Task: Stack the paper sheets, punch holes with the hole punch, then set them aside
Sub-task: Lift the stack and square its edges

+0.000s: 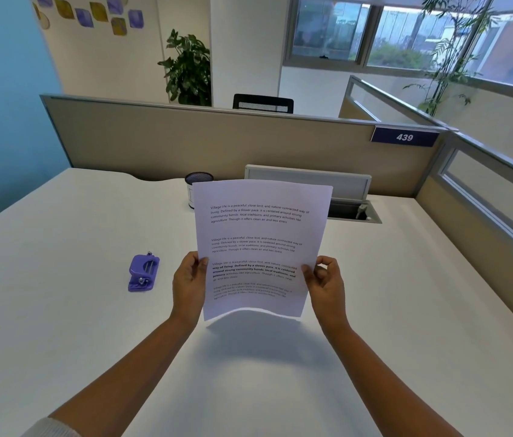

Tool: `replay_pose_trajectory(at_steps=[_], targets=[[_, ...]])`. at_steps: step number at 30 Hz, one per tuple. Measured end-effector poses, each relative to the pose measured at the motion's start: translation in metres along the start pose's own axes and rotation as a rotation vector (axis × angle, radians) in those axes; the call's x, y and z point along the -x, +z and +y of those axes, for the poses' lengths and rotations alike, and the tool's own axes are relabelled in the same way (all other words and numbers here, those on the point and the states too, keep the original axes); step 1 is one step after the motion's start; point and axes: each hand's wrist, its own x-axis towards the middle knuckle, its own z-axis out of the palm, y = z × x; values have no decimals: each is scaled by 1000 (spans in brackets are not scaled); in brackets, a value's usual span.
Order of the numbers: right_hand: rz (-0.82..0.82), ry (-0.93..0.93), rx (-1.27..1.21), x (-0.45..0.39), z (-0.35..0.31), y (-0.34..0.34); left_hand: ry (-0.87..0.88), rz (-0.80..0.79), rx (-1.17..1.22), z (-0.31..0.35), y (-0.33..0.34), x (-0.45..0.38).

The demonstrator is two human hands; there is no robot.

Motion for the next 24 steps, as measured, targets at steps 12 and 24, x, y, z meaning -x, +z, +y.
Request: replay_pose_trajectory(at_steps=[12,24], targets=[[-23,41,76,0,8,-2,-22,-4,0,-8,-7,2],[-3,37,43,6,9,-1,-27,5,-7,-9,-8,1]])
